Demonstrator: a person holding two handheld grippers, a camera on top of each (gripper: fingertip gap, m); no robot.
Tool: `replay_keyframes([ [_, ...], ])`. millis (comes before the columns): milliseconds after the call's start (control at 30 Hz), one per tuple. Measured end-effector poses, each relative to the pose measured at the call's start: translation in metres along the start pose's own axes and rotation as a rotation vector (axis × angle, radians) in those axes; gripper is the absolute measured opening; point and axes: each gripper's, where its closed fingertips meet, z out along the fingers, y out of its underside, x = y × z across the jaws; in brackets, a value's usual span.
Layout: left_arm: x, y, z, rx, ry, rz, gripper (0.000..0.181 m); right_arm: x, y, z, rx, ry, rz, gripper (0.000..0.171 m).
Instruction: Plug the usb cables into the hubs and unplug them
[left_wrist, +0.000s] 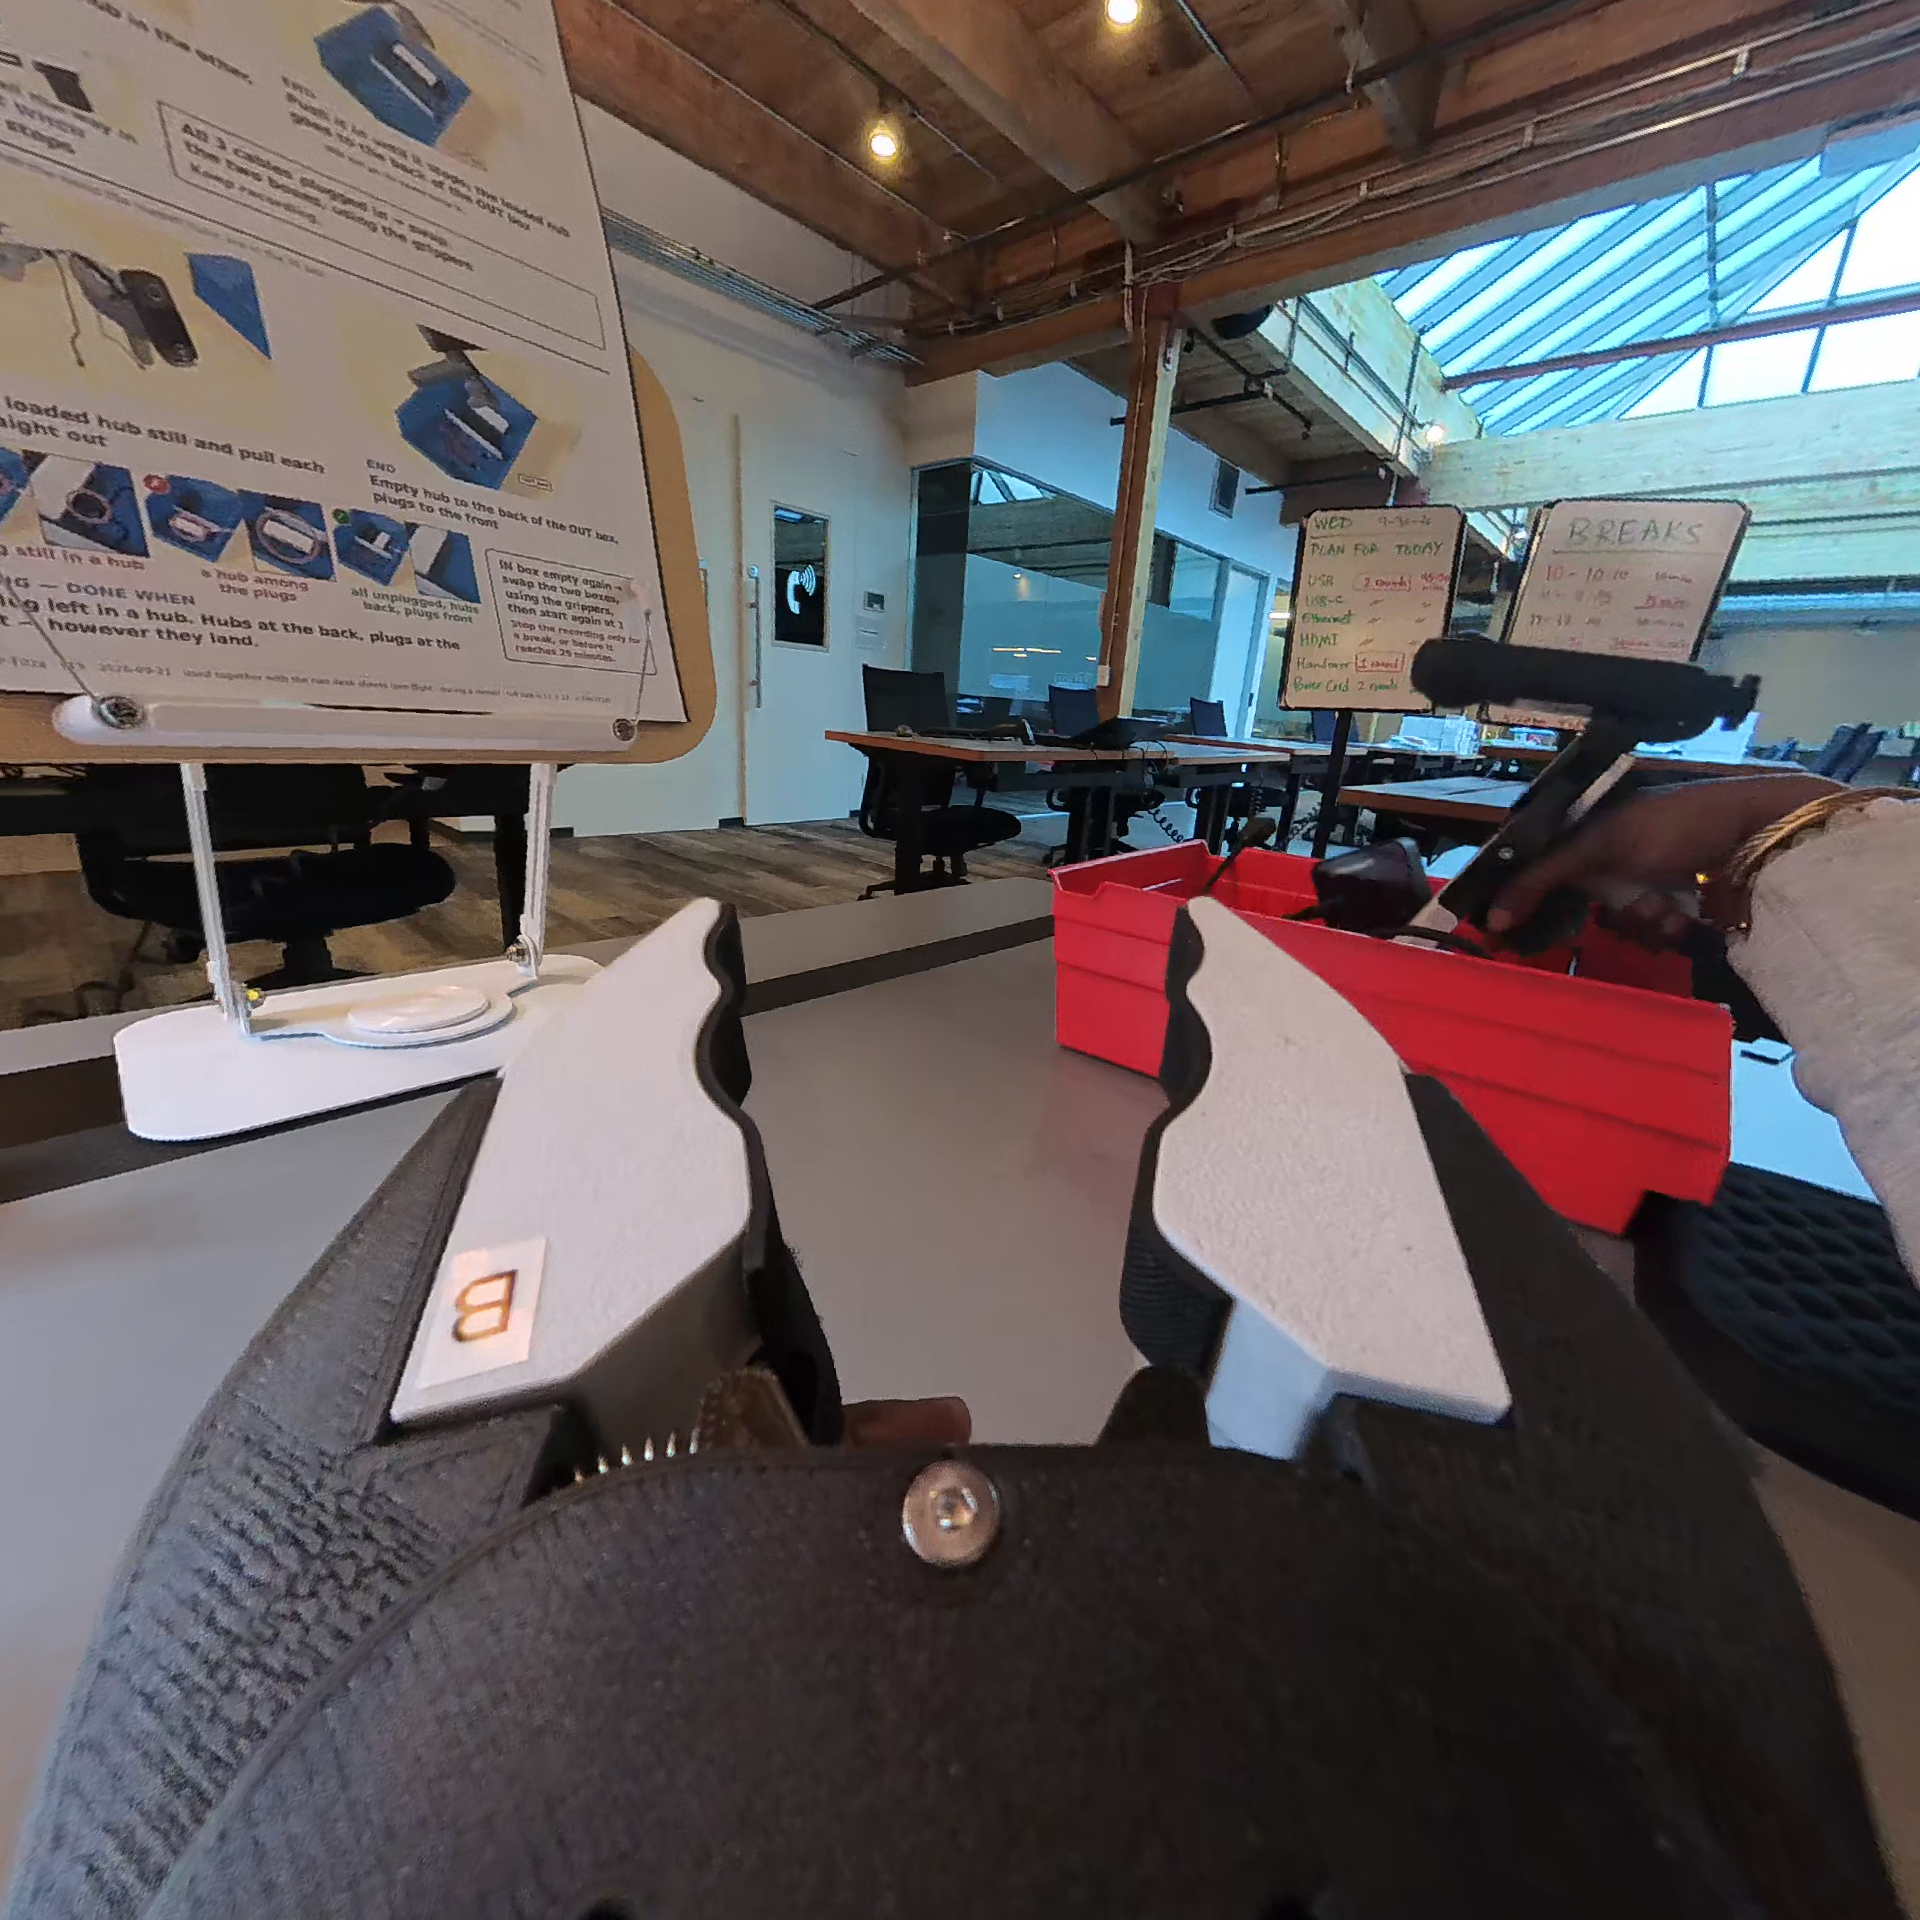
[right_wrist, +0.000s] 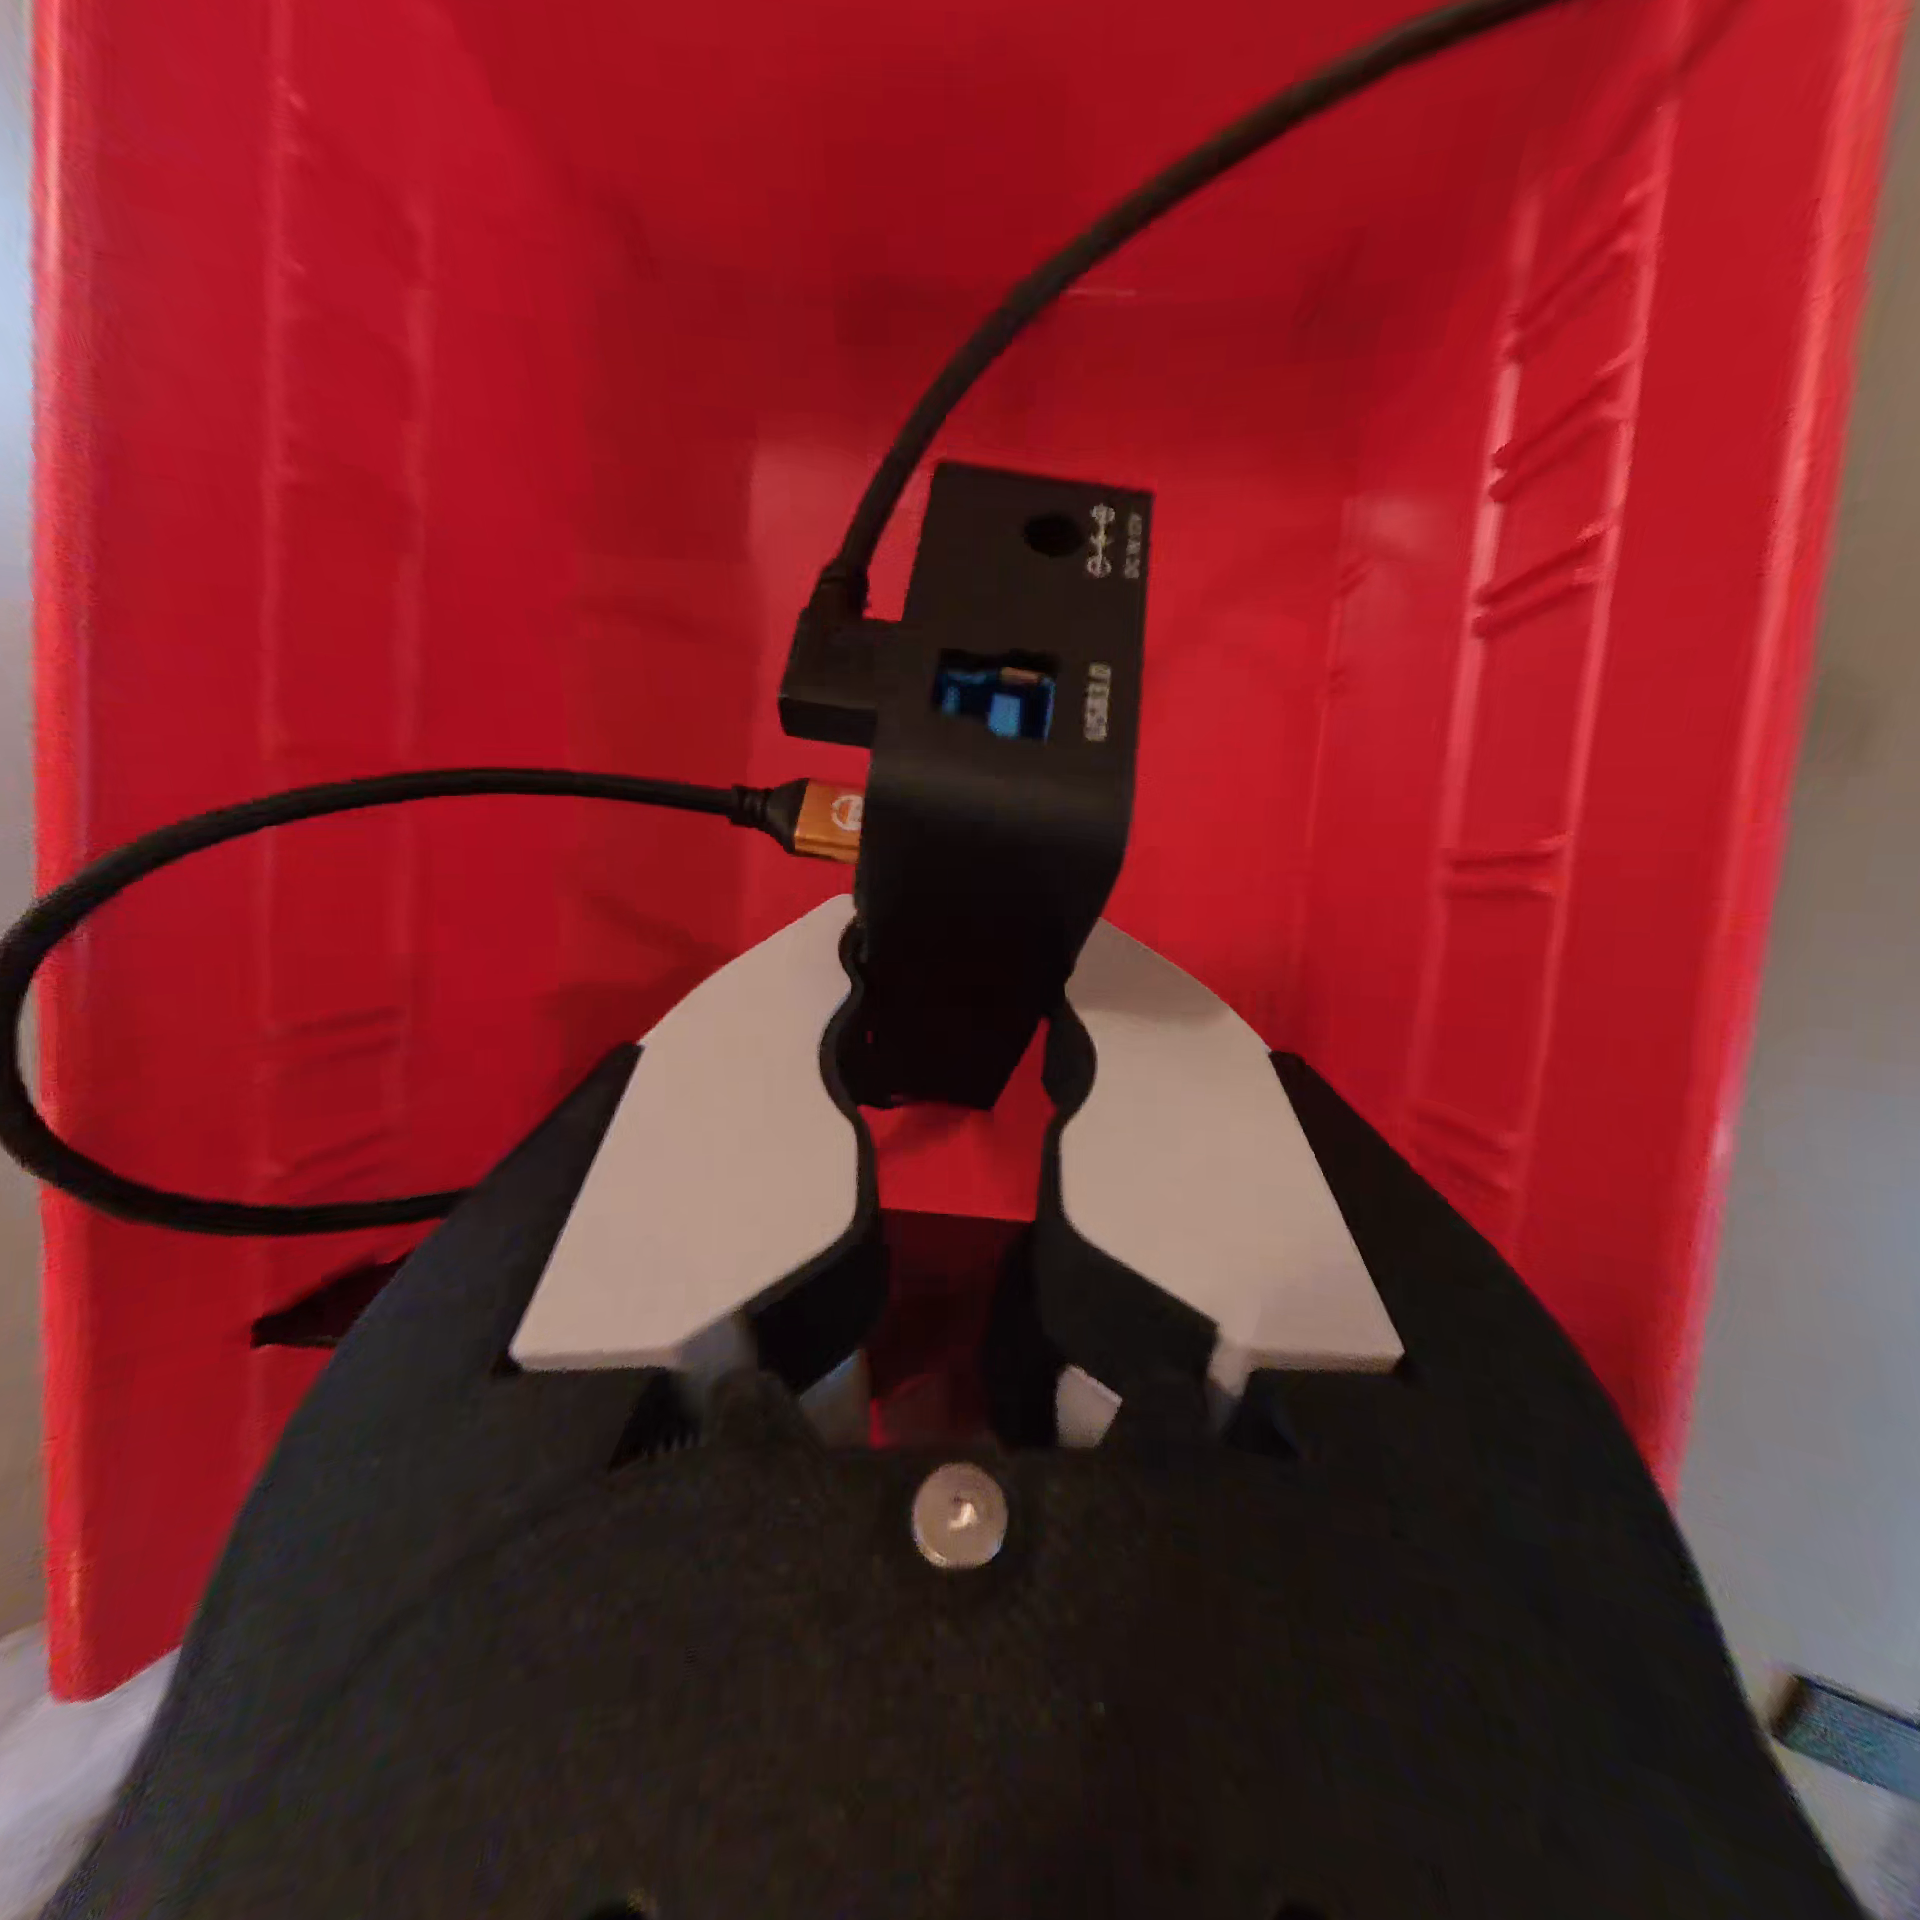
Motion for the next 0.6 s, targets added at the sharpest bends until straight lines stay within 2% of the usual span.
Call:
replay_keyframes([
  [33,0.001,0.001,0.000,-0.003,0.006,0.001,0.078,-0.003,0.001,0.001,0.000,-0.031,0.020,0.031],
  [133,0.005,0.003,0.001,-0.010,0.023,0.001,0.078,-0.014,0.010,0.007,-0.053,-0.121,0.062,0.032],
  [367,0.010,0.008,0.002,-0.035,0.048,0.027,0.078,-0.018,0.013,0.011,-0.122,-0.098,0.036,0.035],
  [400,0.011,0.009,0.002,-0.037,0.051,0.030,0.078,-0.019,0.011,0.010,-0.116,-0.104,0.035,0.041],
  [500,0.012,0.009,0.002,-0.040,0.058,0.039,0.078,-0.017,0.001,0.000,-0.061,-0.090,0.061,0.075],
  [600,0.012,0.009,0.002,-0.041,0.060,0.040,0.078,-0.011,-0.018,-0.019,0.074,-0.046,0.059,0.079],
])
